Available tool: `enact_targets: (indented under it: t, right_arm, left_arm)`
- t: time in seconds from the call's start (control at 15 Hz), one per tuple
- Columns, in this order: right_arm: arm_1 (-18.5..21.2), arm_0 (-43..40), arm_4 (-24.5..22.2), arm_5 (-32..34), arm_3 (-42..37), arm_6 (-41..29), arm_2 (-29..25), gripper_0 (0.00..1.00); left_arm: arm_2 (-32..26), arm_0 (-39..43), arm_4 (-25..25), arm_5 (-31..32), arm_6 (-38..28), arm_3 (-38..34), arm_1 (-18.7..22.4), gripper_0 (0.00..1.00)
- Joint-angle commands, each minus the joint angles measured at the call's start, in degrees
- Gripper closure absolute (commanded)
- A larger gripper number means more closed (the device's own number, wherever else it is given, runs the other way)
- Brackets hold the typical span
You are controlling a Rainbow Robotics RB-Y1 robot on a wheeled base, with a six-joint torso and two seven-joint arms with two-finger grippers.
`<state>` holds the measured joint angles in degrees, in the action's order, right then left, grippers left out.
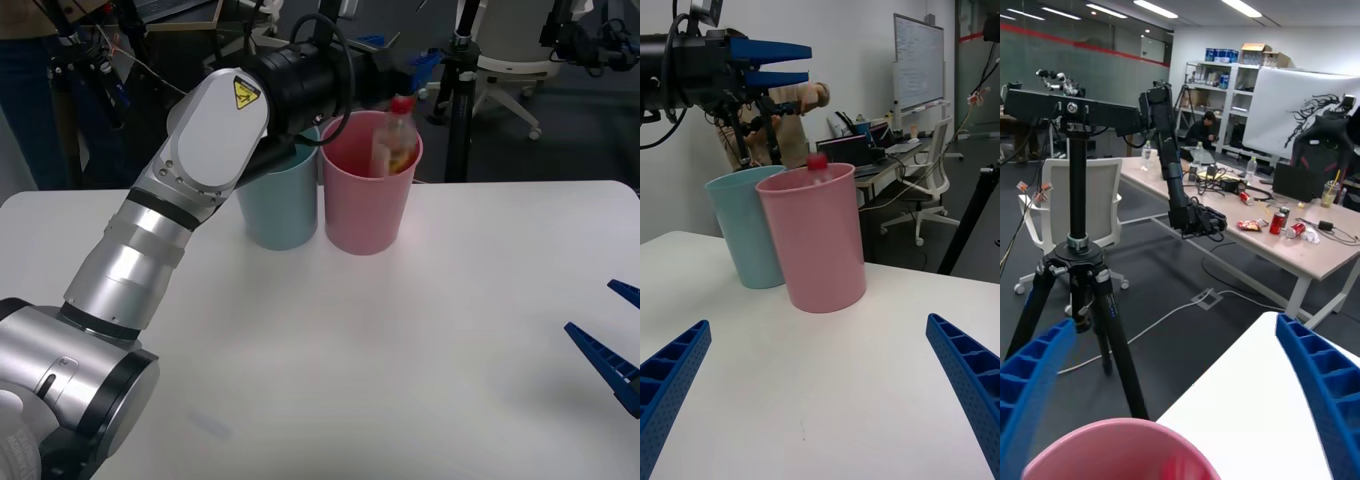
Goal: Grasp the object on the table and drop it into the matching bin: aluminum can to the light blue bin, PET bottle to the pink bin.
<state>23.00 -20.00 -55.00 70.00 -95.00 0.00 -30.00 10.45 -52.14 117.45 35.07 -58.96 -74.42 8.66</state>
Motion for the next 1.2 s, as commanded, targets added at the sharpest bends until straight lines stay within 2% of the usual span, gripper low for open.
enact_targets:
  t: [0.07, 0.67, 0.93, 1.07, 1.2]
  right_arm:
    - [0.0, 0.0, 0.0, 0.0, 0.0, 0.0, 0.0, 0.00]
    - [0.0, 0.0, 0.0, 0.0, 0.0, 0.0, 0.0, 0.00]
    - [0.0, 0.0, 0.0, 0.0, 0.0, 0.0, 0.0, 0.00]
    - [0.0, 0.0, 0.0, 0.0, 0.0, 0.0, 0.0, 0.00]
    - [0.0, 0.0, 0.0, 0.0, 0.0, 0.0, 0.0, 0.00]
  left_arm:
    - [0.0, 0.0, -0.4, 0.0, 0.0, 0.1, 0.0, 0.00]
    - [0.0, 0.0, -2.4, 0.0, 1.3, 0.0, 0.0, 0.00]
    - [-0.4, 0.1, -7.9, 0.6, 7.5, 0.0, 1.4, 0.00]
    - [-1.7, 0.2, -11.0, 5.1, 8.7, 0.0, 3.0, 0.00]
    - [-2.0, 0.6, -15.2, 7.1, 12.9, 0.0, 5.4, 0.00]
